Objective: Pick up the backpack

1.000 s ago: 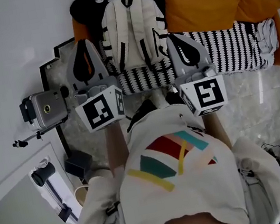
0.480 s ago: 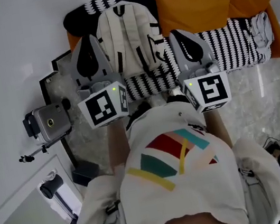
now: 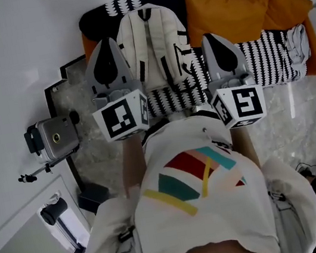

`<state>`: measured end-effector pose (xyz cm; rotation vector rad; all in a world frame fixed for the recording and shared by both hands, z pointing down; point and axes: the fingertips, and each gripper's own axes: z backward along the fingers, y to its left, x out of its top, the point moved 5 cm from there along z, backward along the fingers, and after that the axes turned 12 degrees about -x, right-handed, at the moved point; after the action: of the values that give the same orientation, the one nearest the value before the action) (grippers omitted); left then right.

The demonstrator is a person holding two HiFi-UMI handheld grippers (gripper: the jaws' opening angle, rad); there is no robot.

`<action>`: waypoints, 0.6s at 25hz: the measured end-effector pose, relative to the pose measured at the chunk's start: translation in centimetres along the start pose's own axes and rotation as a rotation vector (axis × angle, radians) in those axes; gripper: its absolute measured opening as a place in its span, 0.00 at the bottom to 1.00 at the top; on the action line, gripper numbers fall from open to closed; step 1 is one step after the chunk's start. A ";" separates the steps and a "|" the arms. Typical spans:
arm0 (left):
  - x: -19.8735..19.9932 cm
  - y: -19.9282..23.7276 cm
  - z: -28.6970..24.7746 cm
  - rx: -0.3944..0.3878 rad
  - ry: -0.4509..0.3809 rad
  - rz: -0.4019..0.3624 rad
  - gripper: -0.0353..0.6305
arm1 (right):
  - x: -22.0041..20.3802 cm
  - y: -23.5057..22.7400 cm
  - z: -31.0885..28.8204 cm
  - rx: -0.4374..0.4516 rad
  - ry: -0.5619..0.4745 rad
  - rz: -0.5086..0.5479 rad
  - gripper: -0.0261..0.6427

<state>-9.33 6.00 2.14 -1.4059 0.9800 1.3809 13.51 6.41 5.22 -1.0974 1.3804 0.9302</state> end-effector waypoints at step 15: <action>-4.9 5.6 -0.2 0.076 0.128 0.010 0.08 | -1.5 3.5 -6.2 0.115 0.057 0.043 0.05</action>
<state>-14.88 3.99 6.66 -1.4479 1.1119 1.2597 8.42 1.61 7.23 -1.0174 1.4911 0.8445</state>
